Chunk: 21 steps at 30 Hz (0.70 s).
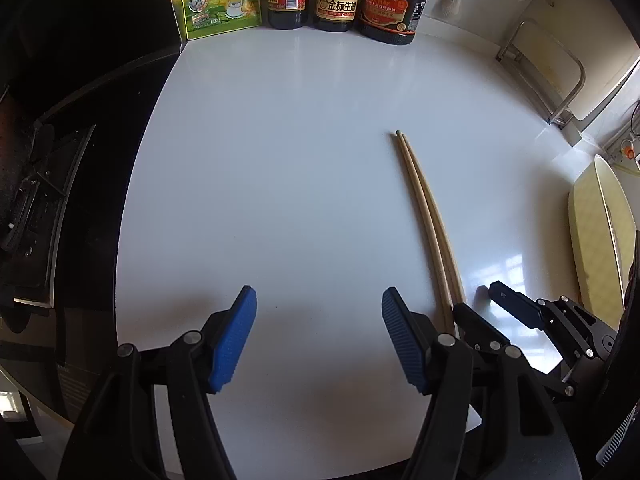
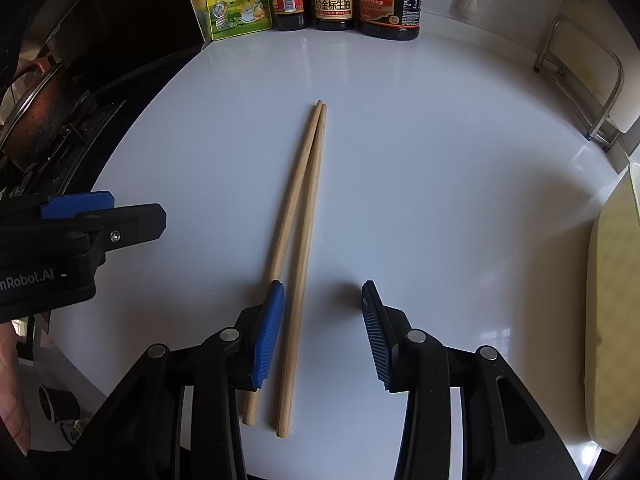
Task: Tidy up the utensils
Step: 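Close the right tool on one chopstick while the left tool grasps the other chopstick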
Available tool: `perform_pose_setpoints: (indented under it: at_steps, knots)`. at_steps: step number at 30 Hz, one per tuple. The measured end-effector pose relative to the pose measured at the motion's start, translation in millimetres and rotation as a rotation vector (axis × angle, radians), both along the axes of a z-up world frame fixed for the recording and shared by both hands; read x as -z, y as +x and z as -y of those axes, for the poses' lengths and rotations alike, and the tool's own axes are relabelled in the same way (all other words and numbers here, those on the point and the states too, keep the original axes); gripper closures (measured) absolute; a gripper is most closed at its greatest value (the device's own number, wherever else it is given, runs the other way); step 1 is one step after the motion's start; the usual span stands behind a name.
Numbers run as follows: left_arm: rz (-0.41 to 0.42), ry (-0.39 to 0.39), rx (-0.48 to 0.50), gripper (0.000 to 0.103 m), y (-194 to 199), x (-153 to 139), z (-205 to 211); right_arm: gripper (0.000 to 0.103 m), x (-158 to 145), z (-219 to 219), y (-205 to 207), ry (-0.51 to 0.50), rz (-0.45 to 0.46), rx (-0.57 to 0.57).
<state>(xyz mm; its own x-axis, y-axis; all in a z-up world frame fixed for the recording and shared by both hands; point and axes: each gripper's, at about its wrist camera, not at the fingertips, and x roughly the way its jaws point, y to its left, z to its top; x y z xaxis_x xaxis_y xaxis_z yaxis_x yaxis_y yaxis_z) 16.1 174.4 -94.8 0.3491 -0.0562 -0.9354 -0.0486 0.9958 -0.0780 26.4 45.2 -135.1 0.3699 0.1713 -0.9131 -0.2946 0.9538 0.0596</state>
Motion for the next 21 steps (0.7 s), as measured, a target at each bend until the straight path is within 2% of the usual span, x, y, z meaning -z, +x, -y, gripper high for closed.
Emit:
perform_pose_setpoints:
  at_steps: [2,4,6,21]
  knots:
    - [-0.004,-0.001,0.002,0.039,0.1,1.5,2.2,0.068,0.2,-1.5,0.3,-0.004,0.006,-0.006]
    - [-0.004,-0.002,0.007,0.039,0.3,2.7,5.8,0.079,0.2,-2.2,0.2,-0.015,0.012,-0.010]
    - [-0.003,-0.005,0.012,0.039,0.8,3.8,9.8,0.097,0.2,0.3,0.6,-0.014,0.012,-0.005]
    - [0.003,-0.017,0.041,0.037,10.8,10.8,50.5,0.097,-3.9,54.4,0.4,-0.001,-0.001,0.092]
